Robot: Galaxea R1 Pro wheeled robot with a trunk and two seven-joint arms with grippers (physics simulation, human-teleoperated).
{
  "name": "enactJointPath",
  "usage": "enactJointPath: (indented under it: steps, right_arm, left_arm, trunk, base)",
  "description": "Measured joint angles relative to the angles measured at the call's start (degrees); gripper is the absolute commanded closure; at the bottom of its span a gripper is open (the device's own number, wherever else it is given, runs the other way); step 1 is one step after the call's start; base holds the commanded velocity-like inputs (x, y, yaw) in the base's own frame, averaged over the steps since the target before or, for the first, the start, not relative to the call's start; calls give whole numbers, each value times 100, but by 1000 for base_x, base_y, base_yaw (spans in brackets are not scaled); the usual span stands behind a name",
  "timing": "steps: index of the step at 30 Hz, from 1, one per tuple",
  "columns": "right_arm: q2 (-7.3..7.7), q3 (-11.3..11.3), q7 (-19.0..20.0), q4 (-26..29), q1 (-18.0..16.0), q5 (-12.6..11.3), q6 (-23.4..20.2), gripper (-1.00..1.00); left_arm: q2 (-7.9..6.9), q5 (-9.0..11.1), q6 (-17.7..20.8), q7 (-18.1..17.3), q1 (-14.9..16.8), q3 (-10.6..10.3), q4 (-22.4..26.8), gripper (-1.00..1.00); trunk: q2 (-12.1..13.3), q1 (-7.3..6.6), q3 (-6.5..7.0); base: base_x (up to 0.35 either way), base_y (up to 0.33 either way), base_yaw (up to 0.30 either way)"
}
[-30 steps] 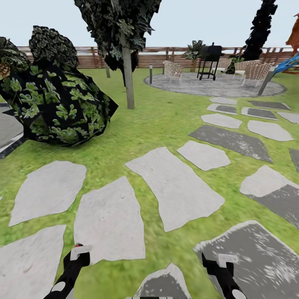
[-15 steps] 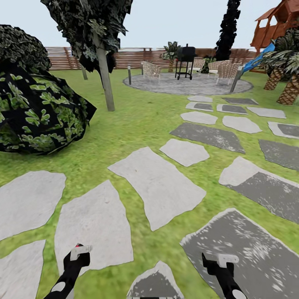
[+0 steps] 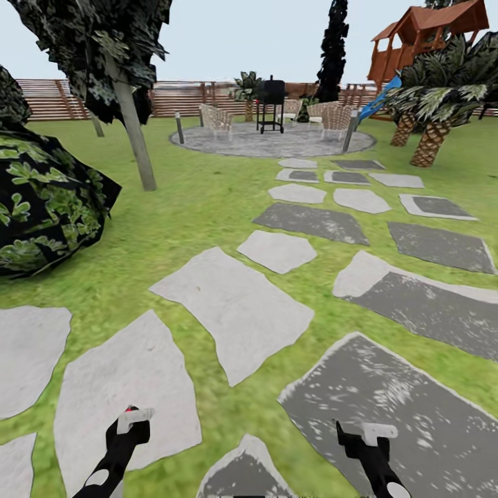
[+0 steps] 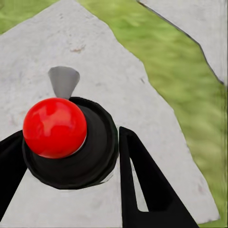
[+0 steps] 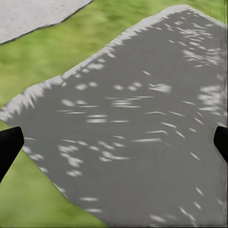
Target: In the garden, pick up the pesticide atomizer on the floor and spray pesticide onto both trees until each tree trunk is fully covered.
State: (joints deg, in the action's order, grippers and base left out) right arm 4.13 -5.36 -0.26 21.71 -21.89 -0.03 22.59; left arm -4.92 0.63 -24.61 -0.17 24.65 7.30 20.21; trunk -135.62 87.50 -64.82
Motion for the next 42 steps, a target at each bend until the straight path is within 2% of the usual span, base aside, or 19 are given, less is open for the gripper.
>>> enactJointPath:
  steps: [42]
  right_arm:
    - [0,0,0,0,0,0,0,-100]
  left_arm:
    - [-9,1,0,0,-1,0,0,100]
  trunk:
    - [0,0,1]
  base:
    - [0,0,-300]
